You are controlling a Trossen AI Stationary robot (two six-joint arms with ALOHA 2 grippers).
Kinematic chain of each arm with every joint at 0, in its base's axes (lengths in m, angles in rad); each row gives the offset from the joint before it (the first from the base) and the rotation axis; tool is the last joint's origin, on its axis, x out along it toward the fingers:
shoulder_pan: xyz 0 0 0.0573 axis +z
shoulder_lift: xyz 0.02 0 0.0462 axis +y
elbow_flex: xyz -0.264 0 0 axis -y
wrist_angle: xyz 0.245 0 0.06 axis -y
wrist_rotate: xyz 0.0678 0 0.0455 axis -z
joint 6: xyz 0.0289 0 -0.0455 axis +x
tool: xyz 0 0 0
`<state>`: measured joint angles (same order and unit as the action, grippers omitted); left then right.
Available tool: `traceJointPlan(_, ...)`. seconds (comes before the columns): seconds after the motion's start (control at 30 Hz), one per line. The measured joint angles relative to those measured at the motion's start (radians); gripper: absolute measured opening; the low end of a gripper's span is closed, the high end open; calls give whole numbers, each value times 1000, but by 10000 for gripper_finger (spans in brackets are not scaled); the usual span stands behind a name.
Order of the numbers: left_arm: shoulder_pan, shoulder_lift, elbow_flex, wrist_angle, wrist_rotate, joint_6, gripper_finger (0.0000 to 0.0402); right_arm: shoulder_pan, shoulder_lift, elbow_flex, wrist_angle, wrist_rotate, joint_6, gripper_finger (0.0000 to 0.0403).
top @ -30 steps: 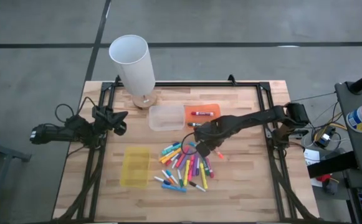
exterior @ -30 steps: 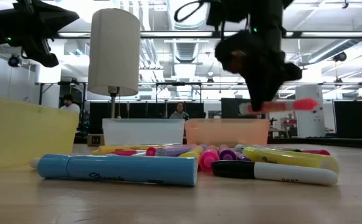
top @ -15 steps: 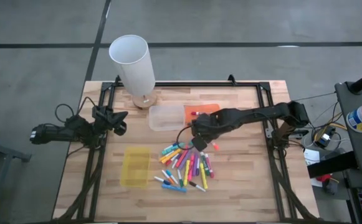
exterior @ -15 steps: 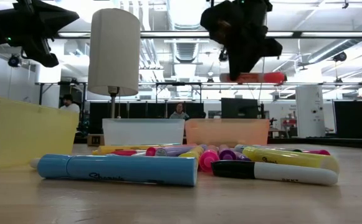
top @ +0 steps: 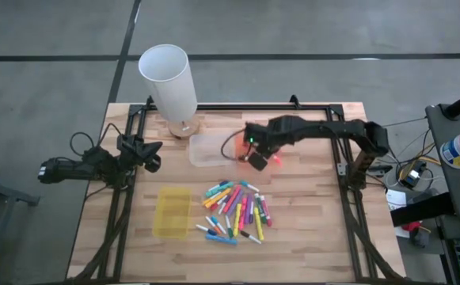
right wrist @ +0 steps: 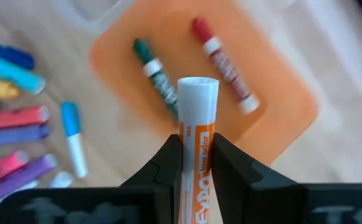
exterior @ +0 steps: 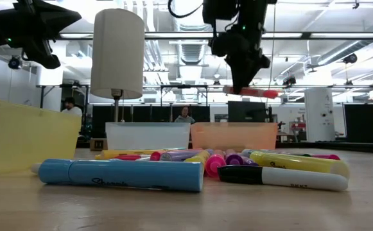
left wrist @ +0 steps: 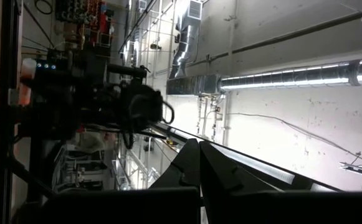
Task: Pick & Place Markers
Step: Put the orange marker into the orange bin
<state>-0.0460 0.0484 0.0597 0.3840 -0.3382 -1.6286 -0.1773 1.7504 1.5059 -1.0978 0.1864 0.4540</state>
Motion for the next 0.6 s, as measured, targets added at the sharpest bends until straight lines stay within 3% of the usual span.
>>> traceJointPlan(0.37,-1,0,0,1,-48,4,0,-111,84,-8,148,-31,-603,59)
traceJointPlan(0.6,-1,0,0,7,-53,6,0,-112,155,-7,137,-2,-638,59)
